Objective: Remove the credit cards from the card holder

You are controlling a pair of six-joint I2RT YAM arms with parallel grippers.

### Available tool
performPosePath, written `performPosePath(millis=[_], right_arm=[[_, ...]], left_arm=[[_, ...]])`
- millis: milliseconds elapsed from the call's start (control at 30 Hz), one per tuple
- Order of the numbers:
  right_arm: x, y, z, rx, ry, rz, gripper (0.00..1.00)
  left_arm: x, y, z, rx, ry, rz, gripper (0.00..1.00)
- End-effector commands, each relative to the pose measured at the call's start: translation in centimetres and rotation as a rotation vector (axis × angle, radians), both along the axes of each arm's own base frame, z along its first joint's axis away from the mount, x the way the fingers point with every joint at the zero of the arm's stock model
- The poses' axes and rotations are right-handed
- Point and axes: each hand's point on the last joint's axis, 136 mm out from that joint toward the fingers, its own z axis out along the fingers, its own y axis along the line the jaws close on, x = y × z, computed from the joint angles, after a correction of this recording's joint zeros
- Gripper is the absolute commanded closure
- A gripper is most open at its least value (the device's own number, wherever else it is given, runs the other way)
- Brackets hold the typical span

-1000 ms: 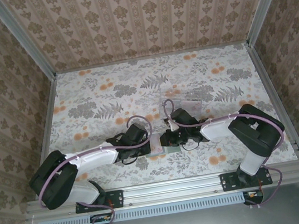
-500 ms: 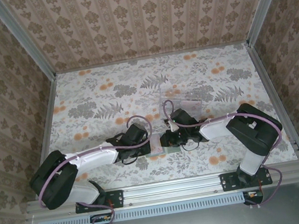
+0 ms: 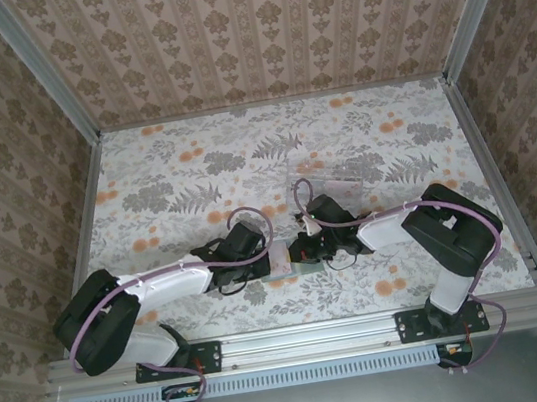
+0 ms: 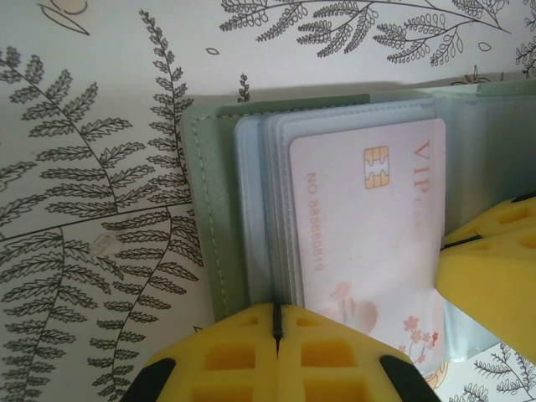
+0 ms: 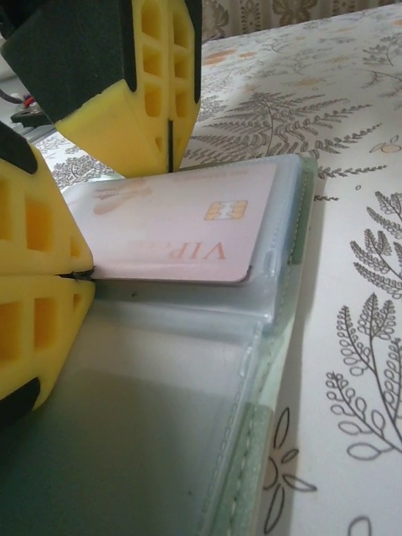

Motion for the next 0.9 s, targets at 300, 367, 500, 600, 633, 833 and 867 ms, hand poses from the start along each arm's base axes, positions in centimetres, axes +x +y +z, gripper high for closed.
performPosePath(millis=[300,367,500,600,633,833,867], right_arm=[[0.2,-2.1,0.7,0.002,-0.037,-0.047,1.00],[0.2,-2.4,0.8,-0.002,-0.038,-0.051,1.00],[0.2,-3.0,0.5,-0.009,-0.032,-0.059,1.00],[0.1,-3.0,0.4,-0.008,-0.028,-0.056,1.00],[0.1,-2.9,0.4,-0.005,-0.024,-0.050,1.00],[0.4,-1.8,0.6,0.016,-0.023,-0.020,0.94],[0.4,-1.6,0.8,0.018,-0.027,-0.014,0.91]], left_arm=[[-1.0,2.1,-2.0,0.110,0.062,0.040,1.00],[-1.0,2.2,-2.0,0.110,0.063,0.043,1.00],[-0.9,2.2,-1.9,0.109,0.060,0.042,1.00],[-0.9,2.0,-1.8,0.103,0.059,0.036,1.00],[-0.8,1.9,-1.6,0.099,0.055,0.034,1.00],[-0.3,1.2,0.3,0.072,0.016,0.017,0.96],[-0.2,1.1,0.7,0.068,0.006,0.014,0.94]])
